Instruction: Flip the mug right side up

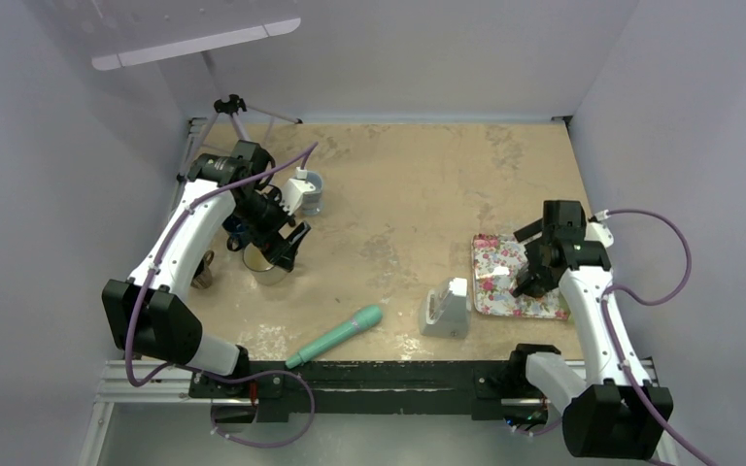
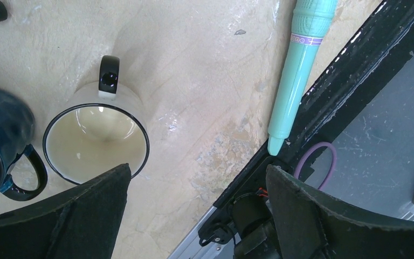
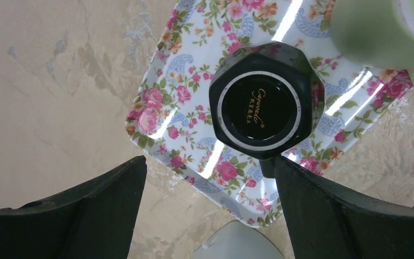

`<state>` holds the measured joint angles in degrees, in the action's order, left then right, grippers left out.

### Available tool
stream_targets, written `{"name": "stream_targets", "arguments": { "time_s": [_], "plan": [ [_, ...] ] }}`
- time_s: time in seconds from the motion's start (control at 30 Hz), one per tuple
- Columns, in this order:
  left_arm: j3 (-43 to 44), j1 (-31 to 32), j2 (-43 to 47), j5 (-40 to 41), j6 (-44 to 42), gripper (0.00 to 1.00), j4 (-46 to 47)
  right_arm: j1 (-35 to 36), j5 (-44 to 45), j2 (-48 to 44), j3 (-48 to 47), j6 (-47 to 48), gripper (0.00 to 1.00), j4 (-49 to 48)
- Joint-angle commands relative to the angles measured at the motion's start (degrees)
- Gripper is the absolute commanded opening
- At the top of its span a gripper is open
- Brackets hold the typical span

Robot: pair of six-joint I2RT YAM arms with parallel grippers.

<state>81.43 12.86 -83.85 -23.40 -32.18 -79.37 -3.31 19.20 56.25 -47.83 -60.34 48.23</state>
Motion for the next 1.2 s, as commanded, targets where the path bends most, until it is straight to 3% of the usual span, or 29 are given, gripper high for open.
{"name": "stream_targets", "arguments": {
  "time_s": [0.0, 0.1, 0.23, 0.37, 0.5, 1.0, 1.17],
  "plan": [
    [1.1, -0.4, 0.6, -1.8, -0.6, 0.99, 0.1, 1.5, -2.6, -0.7, 0.1, 3.4, 0.91, -3.0],
    [1.1, -0.4, 0.6, -2.5, -0.7, 0.99, -0.2, 4.4, 0.8, 0.1, -0.4, 3.5, 0.91, 0.7],
    [1.1, -0.4, 0.5, -3.5, -0.8, 0.99, -0.4, 13.1, 7.4, 3.3, -0.4, -8.5, 0.89, 8.1],
    [1.3, -0.4, 0.4, -4.4, -0.9, 0.99, -0.7, 14.0, 7.7, 8.0, 2.4, -15.8, 0.84, 7.7],
    [1.4, -0.4, 0.9, -4.7, -1.3, 0.99, -1.1, 14.0, 13.7, 9.5, 2.9, -22.2, 0.77, 9.8],
    [2.9, -0.6, 0.9, -6.2, -1.5, 0.99, -2.7, 13.8, 20.9, 15.2, 6.6, -25.5, 0.47, 3.1],
    [3.2, -0.6, 0.8, -6.2, -1.6, 0.99, -3.1, 13.1, 21.5, 15.6, 8.0, -23.9, 0.28, 0.4]
  ]
}}
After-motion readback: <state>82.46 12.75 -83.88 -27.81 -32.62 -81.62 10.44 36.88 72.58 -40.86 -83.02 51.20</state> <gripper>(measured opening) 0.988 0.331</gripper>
